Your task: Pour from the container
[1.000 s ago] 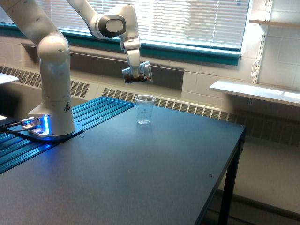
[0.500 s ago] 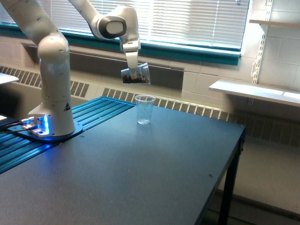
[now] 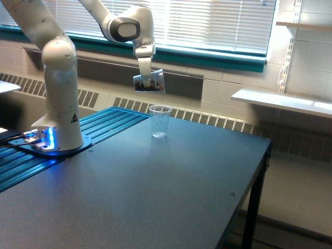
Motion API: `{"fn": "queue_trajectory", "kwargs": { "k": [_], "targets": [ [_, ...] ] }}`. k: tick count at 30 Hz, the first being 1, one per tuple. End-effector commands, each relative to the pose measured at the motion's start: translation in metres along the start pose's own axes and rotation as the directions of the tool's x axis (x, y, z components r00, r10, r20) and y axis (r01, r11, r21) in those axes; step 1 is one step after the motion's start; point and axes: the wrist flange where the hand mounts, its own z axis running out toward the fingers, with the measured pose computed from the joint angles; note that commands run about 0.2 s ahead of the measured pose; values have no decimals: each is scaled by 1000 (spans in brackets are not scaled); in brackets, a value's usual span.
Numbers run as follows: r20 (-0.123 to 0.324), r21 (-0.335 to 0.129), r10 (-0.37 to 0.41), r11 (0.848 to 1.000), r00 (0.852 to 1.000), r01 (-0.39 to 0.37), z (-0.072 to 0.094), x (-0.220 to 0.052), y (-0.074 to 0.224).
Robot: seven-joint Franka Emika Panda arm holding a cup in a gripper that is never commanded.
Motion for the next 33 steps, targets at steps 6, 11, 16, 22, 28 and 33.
{"fn": "queue_trajectory", "kwargs": {
  "k": [6,11,16,22,28,33],
  "targets": [
    [31,-15,66,998,997,-66,7,-1,-2],
    [47,-15,95,995,994,-94,8,0,-5],
    [60,-14,123,992,991,-123,9,2,-8],
    [75,-13,147,989,986,-146,8,1,-12],
    [93,-12,162,987,982,-161,7,-4,-15],
    [106,-12,175,984,979,-175,7,-8,-18]
  ]
}}
